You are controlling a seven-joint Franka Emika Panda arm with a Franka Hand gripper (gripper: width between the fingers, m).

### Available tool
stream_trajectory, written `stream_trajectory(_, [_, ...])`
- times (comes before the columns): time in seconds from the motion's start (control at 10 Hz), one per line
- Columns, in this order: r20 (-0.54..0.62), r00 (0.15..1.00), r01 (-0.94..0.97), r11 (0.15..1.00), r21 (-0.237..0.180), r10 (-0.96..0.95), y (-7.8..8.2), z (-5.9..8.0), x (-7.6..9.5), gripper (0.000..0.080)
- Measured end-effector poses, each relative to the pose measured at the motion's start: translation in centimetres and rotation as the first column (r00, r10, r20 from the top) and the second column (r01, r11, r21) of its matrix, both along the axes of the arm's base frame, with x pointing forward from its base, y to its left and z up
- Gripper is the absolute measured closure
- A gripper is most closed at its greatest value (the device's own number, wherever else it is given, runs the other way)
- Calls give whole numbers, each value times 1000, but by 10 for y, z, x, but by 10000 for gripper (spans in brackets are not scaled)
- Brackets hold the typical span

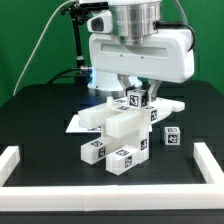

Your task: Assemble chair

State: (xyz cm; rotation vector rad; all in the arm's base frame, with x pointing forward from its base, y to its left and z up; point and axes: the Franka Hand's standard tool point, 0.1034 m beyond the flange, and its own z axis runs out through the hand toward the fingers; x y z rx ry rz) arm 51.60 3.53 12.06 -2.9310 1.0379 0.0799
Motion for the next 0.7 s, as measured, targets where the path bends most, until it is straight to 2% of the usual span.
stream_trajectory(0.1, [0,1000,-1,1000,0,1,0,0,0,318])
stream_trajectory(0.2, [1,999,-32,999,1,32,0,0,0,188])
stream_trajectory(0.4, [19,977,-215,977,4,215,-1,3,4,161])
stream_trajectory(0.5, [31,934,-355,935,4,355,-3,3,5,152])
stream_trajectory(0.7, [64,786,-615,788,-12,615,-2,2,4,151])
